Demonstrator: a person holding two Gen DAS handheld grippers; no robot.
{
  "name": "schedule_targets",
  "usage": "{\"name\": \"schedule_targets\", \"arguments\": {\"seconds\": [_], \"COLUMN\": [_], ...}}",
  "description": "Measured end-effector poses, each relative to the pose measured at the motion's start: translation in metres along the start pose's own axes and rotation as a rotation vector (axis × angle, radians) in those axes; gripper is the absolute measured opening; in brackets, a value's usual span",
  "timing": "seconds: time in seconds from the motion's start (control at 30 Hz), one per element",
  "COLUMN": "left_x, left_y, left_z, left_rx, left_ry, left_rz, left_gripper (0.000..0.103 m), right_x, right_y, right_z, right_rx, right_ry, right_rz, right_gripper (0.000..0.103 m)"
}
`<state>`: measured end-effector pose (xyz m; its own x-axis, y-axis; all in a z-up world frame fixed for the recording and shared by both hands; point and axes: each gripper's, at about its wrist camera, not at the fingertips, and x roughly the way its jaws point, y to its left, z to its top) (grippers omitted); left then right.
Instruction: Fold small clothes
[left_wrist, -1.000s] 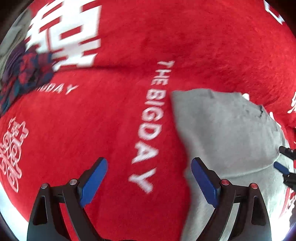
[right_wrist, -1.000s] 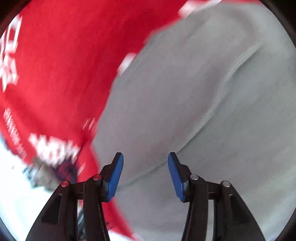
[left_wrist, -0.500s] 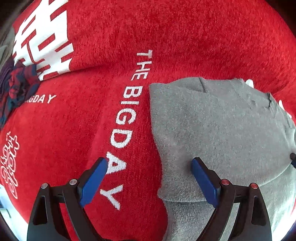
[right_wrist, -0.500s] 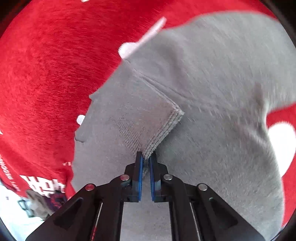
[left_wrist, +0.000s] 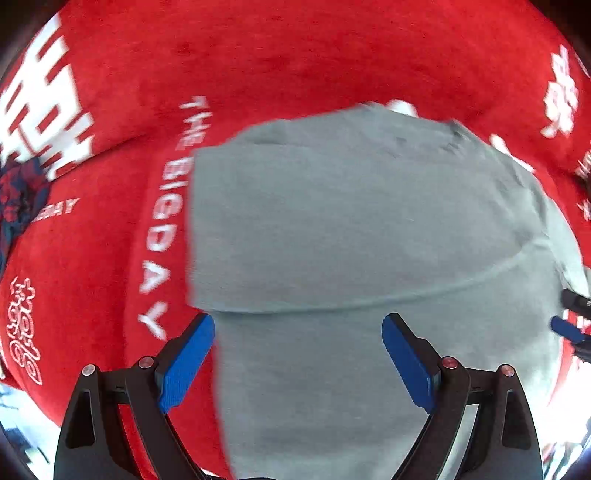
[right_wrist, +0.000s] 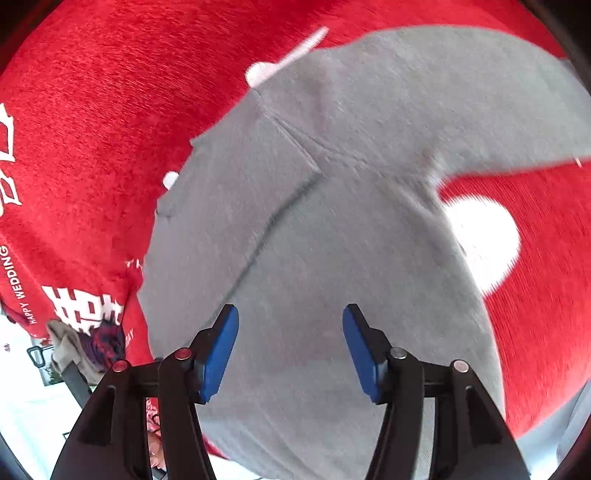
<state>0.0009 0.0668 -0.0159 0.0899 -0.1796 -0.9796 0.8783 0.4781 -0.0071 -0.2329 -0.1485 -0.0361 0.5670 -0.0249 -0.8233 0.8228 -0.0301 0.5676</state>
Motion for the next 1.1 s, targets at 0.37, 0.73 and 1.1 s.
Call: {"name": "schedule_targets", "arguments": {"seconds": [0.37, 0.73, 1.1], "left_x": [-0.006, 0.002, 0.004], "left_y": [-0.103, -0.168, -0.214], "left_z": [-0.004, 0.004, 0.016], "left_rx": [0.113, 0.191, 0.223], "left_ry": [0.041, 0.066, 0.056], "left_rz": [-0.069, -0.072, -0.088], "left_gripper": [0.093, 0.093, 0.093], "right_x": [-0.036, -0.096, -0.127], "right_y": [-0.061, -0.158, -0.236], "right_z": [-0.002, 0.032, 0.051], "right_rx": [0.071, 0.295, 0.54], "right_ry": [-0.013, -0.2, -0.37], "right_rz": [0.028, 0.074, 0.154], "right_gripper": [0.063, 0.063, 0.063]}}
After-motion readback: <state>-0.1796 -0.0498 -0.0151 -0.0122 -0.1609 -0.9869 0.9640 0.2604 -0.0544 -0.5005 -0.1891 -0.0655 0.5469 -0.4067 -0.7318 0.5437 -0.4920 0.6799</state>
